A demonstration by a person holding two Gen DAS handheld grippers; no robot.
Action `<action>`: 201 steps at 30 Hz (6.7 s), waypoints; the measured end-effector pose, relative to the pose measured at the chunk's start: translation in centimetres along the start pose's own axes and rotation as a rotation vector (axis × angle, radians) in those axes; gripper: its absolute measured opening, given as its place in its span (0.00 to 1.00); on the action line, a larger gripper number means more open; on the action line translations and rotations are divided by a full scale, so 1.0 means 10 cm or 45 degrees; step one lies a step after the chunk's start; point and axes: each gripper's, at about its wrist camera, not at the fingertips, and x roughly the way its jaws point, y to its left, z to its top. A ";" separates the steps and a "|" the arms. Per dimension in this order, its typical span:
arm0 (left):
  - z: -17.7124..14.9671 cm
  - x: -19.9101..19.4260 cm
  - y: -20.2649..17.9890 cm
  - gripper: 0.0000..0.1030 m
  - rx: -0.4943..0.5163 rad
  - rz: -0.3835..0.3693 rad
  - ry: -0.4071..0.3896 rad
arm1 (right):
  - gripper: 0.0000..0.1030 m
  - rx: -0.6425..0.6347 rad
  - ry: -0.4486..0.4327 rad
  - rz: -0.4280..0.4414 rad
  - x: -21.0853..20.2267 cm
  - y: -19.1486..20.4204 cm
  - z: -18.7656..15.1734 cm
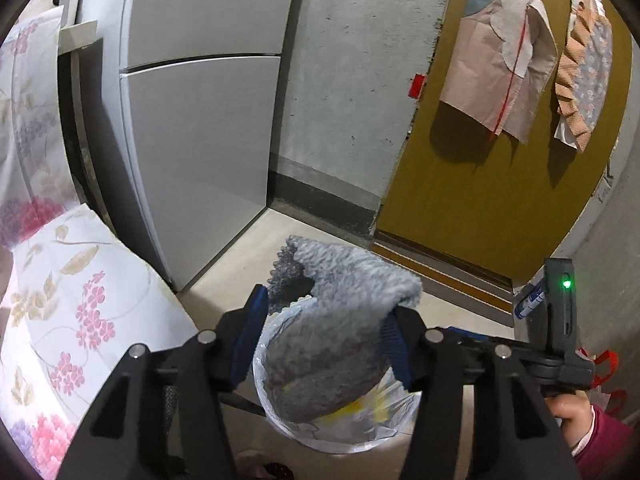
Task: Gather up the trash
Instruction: 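Carry both items to the bin and open both grippers over it, then move both tools back toward the chair, then grasp the white milk carton with the right gripper and lift it, then grasp the grey-edged white cloth with the left gripper while the right holds the carton, then carry carton and cloth to the bin and open both grippers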
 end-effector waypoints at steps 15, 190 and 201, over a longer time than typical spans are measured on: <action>0.06 -0.16 -0.01 0.67 0.027 -0.031 -0.061 | 0.36 -0.232 -0.345 -0.047 -0.95 0.59 0.32; -0.62 0.34 -0.23 0.03 0.037 -0.024 -0.017 | 0.76 -0.506 -0.167 -0.099 0.14 0.34 -0.32; -0.55 0.08 0.03 0.42 -0.038 0.051 -0.077 | 0.84 -0.465 -0.271 -0.108 -0.13 0.43 -0.18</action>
